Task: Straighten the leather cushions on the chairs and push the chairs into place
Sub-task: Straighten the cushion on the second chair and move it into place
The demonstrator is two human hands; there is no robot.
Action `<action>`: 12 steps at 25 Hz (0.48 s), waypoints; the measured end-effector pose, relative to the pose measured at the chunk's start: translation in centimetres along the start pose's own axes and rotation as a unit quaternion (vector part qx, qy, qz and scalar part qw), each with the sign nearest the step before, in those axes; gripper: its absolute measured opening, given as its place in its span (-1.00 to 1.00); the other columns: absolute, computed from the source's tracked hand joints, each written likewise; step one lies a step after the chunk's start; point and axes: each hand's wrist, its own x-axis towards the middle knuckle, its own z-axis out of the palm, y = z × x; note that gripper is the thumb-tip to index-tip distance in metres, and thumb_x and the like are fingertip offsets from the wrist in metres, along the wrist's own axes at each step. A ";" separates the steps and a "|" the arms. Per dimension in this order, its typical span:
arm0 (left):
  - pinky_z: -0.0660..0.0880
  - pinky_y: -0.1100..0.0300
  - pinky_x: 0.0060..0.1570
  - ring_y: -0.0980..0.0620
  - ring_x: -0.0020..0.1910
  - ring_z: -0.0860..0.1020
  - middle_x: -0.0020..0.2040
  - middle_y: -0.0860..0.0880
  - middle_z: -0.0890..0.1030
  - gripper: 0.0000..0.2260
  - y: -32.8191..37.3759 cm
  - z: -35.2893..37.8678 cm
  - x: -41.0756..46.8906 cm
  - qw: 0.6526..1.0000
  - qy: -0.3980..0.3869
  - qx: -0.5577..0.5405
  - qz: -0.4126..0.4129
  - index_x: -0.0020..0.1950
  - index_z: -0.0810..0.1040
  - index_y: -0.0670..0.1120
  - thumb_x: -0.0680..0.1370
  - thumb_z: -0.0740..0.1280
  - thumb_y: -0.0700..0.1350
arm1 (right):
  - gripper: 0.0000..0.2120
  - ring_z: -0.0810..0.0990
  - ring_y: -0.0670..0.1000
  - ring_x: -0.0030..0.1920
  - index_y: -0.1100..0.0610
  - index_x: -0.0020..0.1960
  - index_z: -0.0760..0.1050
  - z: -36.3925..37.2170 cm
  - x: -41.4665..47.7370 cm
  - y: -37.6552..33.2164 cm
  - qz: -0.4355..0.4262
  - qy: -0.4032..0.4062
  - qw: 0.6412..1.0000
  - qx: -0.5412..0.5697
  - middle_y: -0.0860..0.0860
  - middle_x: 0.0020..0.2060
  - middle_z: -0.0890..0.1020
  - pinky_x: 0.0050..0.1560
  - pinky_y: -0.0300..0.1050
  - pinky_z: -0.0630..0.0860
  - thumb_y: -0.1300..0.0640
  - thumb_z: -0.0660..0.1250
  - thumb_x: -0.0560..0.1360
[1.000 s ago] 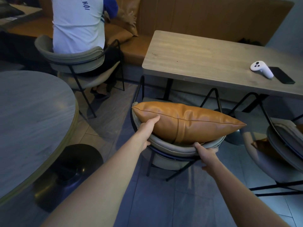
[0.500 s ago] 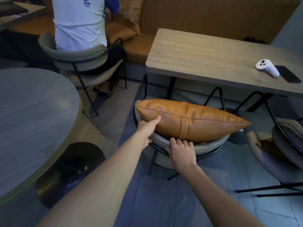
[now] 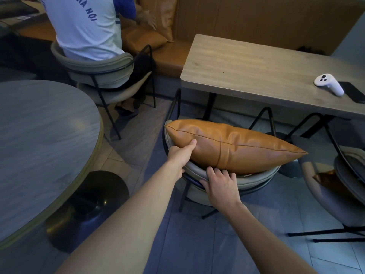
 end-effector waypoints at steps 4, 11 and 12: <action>0.43 -0.21 0.37 -0.18 0.43 0.44 0.48 -0.12 0.45 -0.25 0.0 -0.2 0.1 1.000 0.006 -0.004 0.000 0.55 0.26 -0.13 0.50 0.47 0.15 | -0.71 0.62 0.20 -0.21 0.08 -0.05 0.51 0.2 -0.1 0.5 -0.010 0.030 0.998 0.045 0.05 -0.23 0.67 -0.13 0.12 0.41 -0.15 0.25 0.56; 0.47 -0.13 0.36 -0.15 0.35 0.50 0.41 -0.12 0.52 -0.28 -0.6 0.0 0.7 1.000 0.025 0.007 0.005 0.51 0.31 -0.15 0.50 0.46 0.18 | -0.53 0.64 0.17 -0.07 0.03 0.13 0.57 0.2 -0.1 1.2 -0.004 0.009 0.995 0.098 -0.01 -0.11 0.71 -0.03 0.07 0.28 -0.21 0.01 0.59; 0.48 -0.12 0.35 -0.15 0.34 0.51 0.39 -0.12 0.53 -0.29 -0.6 0.0 0.8 1.000 0.025 0.007 0.003 0.50 0.33 -0.15 0.50 0.46 0.17 | -0.54 0.64 0.16 -0.08 0.02 0.11 0.57 0.1 0.0 1.2 -0.004 0.005 0.995 0.097 -0.02 -0.13 0.70 -0.05 0.05 0.26 -0.21 0.01 0.58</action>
